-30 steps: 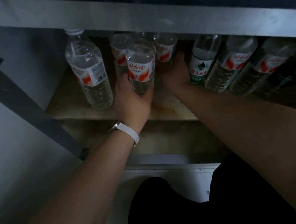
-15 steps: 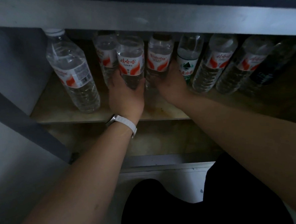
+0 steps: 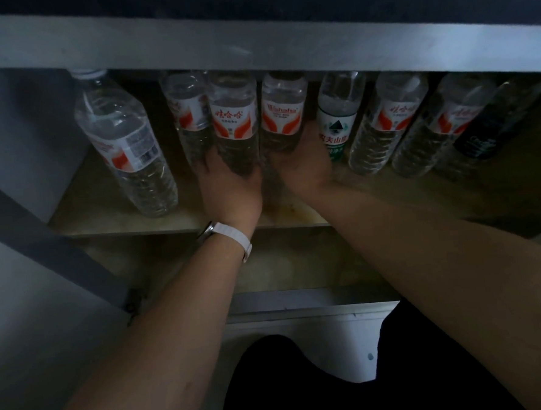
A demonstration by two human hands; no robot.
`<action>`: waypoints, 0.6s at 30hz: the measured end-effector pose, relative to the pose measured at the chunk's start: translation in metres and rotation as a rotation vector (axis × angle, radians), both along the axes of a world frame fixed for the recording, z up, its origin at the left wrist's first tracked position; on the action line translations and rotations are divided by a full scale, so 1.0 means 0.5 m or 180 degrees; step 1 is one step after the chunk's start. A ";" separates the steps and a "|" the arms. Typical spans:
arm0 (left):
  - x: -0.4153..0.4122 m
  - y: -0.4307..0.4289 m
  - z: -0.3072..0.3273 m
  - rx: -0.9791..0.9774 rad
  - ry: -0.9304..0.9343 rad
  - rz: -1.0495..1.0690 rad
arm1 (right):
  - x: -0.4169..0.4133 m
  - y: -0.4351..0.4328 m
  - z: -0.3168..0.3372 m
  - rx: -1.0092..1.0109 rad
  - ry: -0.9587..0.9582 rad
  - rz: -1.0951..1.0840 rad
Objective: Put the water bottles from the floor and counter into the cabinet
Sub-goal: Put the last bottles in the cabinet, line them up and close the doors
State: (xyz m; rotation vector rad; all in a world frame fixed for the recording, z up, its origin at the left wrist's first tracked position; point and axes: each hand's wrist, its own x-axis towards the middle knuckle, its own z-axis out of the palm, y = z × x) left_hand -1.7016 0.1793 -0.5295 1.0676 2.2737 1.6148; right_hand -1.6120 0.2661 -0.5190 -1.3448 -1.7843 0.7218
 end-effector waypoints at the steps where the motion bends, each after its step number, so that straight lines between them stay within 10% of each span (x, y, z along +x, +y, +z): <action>1: -0.001 0.002 -0.001 -0.0026 0.0019 0.0004 | 0.003 -0.003 0.001 0.0020 -0.0012 0.0013; 18: 0.015 0.060 -0.003 -0.0098 0.0060 0.0216 | 0.016 0.016 0.001 0.0067 -0.0178 0.0250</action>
